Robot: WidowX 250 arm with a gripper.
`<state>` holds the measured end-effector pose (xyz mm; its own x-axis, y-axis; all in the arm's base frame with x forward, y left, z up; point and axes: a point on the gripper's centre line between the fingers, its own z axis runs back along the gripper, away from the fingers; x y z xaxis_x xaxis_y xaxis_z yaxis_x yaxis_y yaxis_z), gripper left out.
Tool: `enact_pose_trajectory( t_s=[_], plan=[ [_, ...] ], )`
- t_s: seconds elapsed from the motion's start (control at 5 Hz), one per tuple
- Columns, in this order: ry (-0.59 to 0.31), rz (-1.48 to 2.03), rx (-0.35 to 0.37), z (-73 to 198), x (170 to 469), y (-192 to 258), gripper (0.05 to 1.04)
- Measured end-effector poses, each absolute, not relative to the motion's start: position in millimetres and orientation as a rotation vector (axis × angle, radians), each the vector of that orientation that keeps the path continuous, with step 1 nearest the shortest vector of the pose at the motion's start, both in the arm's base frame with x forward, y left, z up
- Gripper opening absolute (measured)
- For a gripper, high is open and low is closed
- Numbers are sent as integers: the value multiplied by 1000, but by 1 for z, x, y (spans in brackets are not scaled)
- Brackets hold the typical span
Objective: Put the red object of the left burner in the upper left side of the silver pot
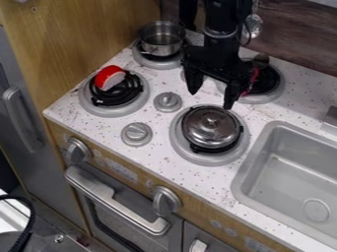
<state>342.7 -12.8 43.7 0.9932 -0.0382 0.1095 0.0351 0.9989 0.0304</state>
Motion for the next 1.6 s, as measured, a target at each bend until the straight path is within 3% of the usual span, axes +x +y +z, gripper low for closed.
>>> enact_pose_trajectory(
  t_s=[0.4,1.0,1.4,1.6],
  plan=[
    [-96,5,18,33,347,10,999],
    [-141,202,72,36,376,144,999],
    [-136,176,77,17,363,199,999],
    [-149,153,107,5,371,216,999]
  ],
)
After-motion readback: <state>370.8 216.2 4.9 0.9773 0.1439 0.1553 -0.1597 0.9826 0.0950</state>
